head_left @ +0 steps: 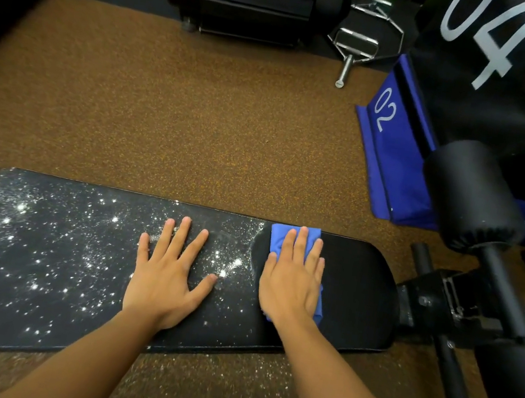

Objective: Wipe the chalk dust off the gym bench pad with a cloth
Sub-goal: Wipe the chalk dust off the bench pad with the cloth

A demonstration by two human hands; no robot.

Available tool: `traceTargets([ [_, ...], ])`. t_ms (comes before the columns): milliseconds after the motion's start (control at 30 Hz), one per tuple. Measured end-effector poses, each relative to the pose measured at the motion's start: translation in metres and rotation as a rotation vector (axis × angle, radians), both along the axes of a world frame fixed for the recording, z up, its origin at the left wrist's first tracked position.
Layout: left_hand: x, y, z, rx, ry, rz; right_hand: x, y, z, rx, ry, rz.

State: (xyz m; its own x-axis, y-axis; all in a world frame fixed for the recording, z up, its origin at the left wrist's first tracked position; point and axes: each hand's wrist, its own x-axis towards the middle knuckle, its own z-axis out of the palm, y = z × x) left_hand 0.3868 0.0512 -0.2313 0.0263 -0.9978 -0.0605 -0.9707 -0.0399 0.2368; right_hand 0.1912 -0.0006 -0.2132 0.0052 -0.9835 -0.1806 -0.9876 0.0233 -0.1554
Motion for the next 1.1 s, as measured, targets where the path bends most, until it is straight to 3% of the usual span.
traceTargets([
  [667,0.001,0.002,-0.003,-0.023,-0.010,-0.013,-0.009,0.064,-0.006,-0.064,-0.013,0.245],
  [1100,0.001,0.002,0.000,0.003,0.002,-0.011,0.015,0.000,-0.005,-0.034,0.021,0.003],
])
